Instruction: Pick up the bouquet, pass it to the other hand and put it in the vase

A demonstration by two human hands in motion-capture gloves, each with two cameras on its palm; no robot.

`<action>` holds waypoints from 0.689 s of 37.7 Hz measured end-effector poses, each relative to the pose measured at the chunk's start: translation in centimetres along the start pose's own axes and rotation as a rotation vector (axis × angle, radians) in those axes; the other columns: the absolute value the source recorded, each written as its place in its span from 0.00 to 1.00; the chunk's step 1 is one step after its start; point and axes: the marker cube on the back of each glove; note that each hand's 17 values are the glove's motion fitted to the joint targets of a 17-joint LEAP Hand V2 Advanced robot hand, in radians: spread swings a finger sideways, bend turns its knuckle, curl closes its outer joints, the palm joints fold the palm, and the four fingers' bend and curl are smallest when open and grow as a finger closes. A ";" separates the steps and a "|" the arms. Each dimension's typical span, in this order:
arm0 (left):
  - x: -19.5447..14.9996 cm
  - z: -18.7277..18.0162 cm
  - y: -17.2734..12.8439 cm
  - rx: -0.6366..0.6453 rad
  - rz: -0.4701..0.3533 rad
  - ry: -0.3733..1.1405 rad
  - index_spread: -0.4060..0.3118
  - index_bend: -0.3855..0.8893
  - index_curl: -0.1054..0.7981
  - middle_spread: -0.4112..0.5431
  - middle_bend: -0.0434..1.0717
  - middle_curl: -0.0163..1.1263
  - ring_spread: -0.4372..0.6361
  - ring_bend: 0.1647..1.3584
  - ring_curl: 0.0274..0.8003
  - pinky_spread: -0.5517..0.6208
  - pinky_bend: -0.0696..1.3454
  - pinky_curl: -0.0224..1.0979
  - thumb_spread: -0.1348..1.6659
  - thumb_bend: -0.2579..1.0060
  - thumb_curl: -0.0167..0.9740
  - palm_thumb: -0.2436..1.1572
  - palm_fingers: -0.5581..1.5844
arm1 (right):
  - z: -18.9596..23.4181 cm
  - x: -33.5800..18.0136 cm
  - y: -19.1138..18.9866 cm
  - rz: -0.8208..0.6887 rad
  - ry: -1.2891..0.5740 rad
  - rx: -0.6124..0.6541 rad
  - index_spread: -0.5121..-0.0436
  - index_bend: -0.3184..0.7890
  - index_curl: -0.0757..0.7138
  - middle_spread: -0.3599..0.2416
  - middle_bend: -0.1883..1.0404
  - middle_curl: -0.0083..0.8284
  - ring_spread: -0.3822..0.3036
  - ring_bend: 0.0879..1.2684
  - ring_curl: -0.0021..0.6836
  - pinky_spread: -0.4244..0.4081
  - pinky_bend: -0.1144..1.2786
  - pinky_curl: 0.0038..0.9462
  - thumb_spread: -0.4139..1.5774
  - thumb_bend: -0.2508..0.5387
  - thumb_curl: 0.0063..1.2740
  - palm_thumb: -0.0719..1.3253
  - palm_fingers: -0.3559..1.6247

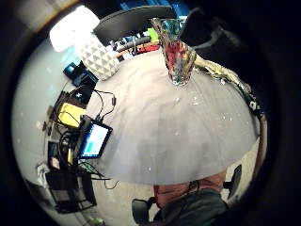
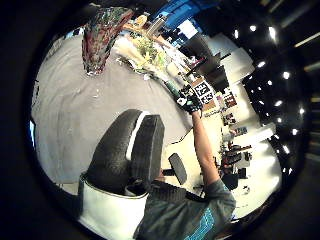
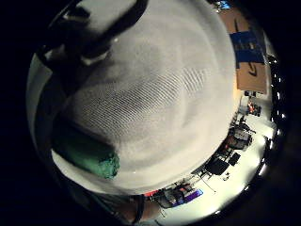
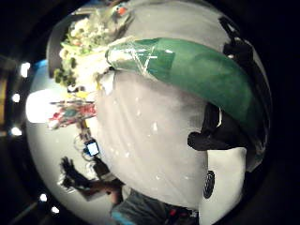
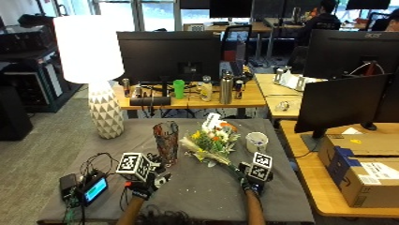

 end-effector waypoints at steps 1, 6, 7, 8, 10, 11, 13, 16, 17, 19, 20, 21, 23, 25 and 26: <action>-0.1 0.0 0.0 0.000 -0.001 0.001 0.46 0.41 0.46 0.51 0.19 0.30 0.65 0.30 0.34 0.79 0.29 0.34 0.67 0.19 0.28 0.26 0.44 | 0.0 -0.1 -0.1 0.003 0.015 0.025 0.40 0.74 0.55 0.57 0.29 0.39 0.76 0.13 0.33 0.87 0.38 0.31 0.78 0.47 0.32 0.73 0.50; -0.3 -0.3 0.0 0.000 -0.006 0.003 0.46 0.42 0.46 0.52 0.19 0.30 0.65 0.30 0.34 0.79 0.30 0.35 0.67 0.19 0.28 0.26 0.44 | -0.2 -0.5 -0.2 -0.004 0.058 0.098 0.49 0.62 0.56 0.51 0.38 0.45 0.54 0.22 0.41 0.62 0.44 0.34 0.70 0.42 0.35 0.76 0.73; -0.3 -0.4 -0.1 0.003 -0.006 0.003 0.46 0.42 0.46 0.52 0.19 0.30 0.65 0.30 0.34 0.79 0.30 0.35 0.67 0.19 0.28 0.26 0.44 | -0.2 -0.6 -0.2 -0.010 0.059 0.102 0.51 0.58 0.56 0.49 0.41 0.48 0.49 0.26 0.45 0.53 0.47 0.37 0.67 0.40 0.36 0.75 0.79; -0.3 -0.5 -0.1 0.006 -0.006 0.004 0.47 0.41 0.46 0.52 0.20 0.30 0.65 0.30 0.34 0.79 0.30 0.35 0.67 0.19 0.28 0.26 0.44 | -0.2 -0.6 -0.2 -0.016 0.056 0.106 0.52 0.55 0.57 0.47 0.43 0.50 0.45 0.28 0.48 0.47 0.49 0.39 0.65 0.38 0.37 0.75 0.81; -0.3 -0.7 -0.2 0.014 -0.008 0.006 0.47 0.41 0.46 0.52 0.20 0.30 0.65 0.30 0.34 0.79 0.30 0.35 0.67 0.19 0.29 0.26 0.44 | 0.0 -0.7 -0.4 -0.025 0.036 0.118 0.54 0.48 0.57 0.43 0.51 0.55 0.39 0.43 0.58 0.38 0.47 0.40 0.62 0.35 0.39 0.75 0.90; -0.3 -0.9 -0.3 0.017 -0.009 0.009 0.47 0.41 0.46 0.52 0.20 0.30 0.65 0.30 0.35 0.79 0.30 0.35 0.67 0.19 0.29 0.26 0.44 | 0.0 -0.7 -0.4 -0.026 0.021 0.127 0.55 0.46 0.58 0.42 0.54 0.56 0.37 0.48 0.61 0.34 0.47 0.41 0.60 0.34 0.40 0.75 0.91; 0.0 -1.1 -0.6 0.018 -0.006 0.019 0.47 0.41 0.46 0.52 0.20 0.30 0.65 0.31 0.35 0.79 0.30 0.35 0.67 0.19 0.29 0.26 0.44 | -0.1 -0.6 -0.4 -0.026 -0.014 0.144 0.56 0.45 0.59 0.40 0.58 0.59 0.34 0.54 0.65 0.29 0.46 0.42 0.58 0.31 0.41 0.74 0.92; 0.7 -1.5 -1.2 -0.004 0.010 0.049 0.47 0.41 0.46 0.52 0.20 0.30 0.65 0.31 0.35 0.79 0.30 0.35 0.67 0.19 0.29 0.26 0.44 | -0.4 -0.6 -0.9 -0.034 -0.080 0.169 0.57 0.45 0.60 0.38 0.63 0.62 0.31 0.59 0.70 0.25 0.48 0.43 0.56 0.29 0.42 0.74 0.93; 1.0 -1.6 -1.5 -0.019 0.019 0.068 0.47 0.41 0.46 0.52 0.20 0.30 0.65 0.31 0.35 0.79 0.30 0.35 0.67 0.19 0.29 0.26 0.44 | -0.5 -0.7 -1.1 -0.038 -0.102 0.179 0.57 0.45 0.61 0.37 0.63 0.63 0.31 0.60 0.71 0.23 0.49 0.44 0.56 0.29 0.43 0.74 0.93; 1.6 -1.8 -2.2 -0.064 0.039 0.120 0.47 0.41 0.46 0.52 0.20 0.30 0.64 0.31 0.35 0.79 0.30 0.35 0.67 0.19 0.29 0.26 0.44 | -1.1 -0.9 -1.3 -0.049 -0.147 0.202 0.58 0.46 0.62 0.36 0.65 0.64 0.30 0.62 0.73 0.21 0.50 0.44 0.55 0.29 0.44 0.73 0.92; 1.9 -1.9 -2.7 -0.094 0.052 0.156 0.47 0.41 0.46 0.52 0.20 0.31 0.64 0.31 0.35 0.79 0.30 0.35 0.67 0.19 0.29 0.27 0.44 | -1.7 -1.2 -1.1 -0.057 -0.174 0.216 0.58 0.46 0.63 0.35 0.66 0.65 0.29 0.63 0.74 0.21 0.51 0.45 0.55 0.29 0.44 0.74 0.92; 2.4 -2.1 -3.3 -0.130 0.066 0.203 0.47 0.41 0.46 0.52 0.20 0.31 0.64 0.31 0.35 0.79 0.30 0.35 0.67 0.19 0.29 0.26 0.44 | -2.6 -1.5 -0.7 -0.067 -0.208 0.233 0.59 0.46 0.63 0.35 0.67 0.65 0.29 0.63 0.74 0.20 0.51 0.45 0.54 0.28 0.45 0.74 0.91; 3.7 -2.7 -4.8 -0.204 0.102 0.315 0.47 0.41 0.46 0.51 0.20 0.30 0.64 0.31 0.35 0.79 0.31 0.35 0.68 0.23 0.31 0.34 0.45 | -5.1 -2.6 0.7 -0.097 -0.299 0.273 0.59 0.46 0.64 0.34 0.68 0.66 0.28 0.66 0.76 0.19 0.52 0.46 0.54 0.28 0.45 0.74 0.92; 5.1 -3.5 -6.2 -0.244 0.130 0.409 0.47 0.41 0.46 0.51 0.20 0.30 0.64 0.31 0.35 0.78 0.31 0.35 0.68 0.23 0.31 0.36 0.45 | -7.4 -3.7 2.2 -0.130 -0.390 0.309 0.59 0.47 0.66 0.34 0.69 0.67 0.28 0.67 0.76 0.18 0.53 0.46 0.54 0.29 0.46 0.74 0.91; 5.8 -3.8 -6.8 -0.247 0.138 0.443 0.48 0.41 0.46 0.51 0.19 0.30 0.64 0.31 0.35 0.78 0.31 0.36 0.68 0.23 0.32 0.38 0.45 | -8.5 -4.2 2.8 -0.147 -0.433 0.326 0.59 0.47 0.66 0.34 0.70 0.67 0.28 0.67 0.77 0.17 0.53 0.47 0.54 0.29 0.46 0.74 0.91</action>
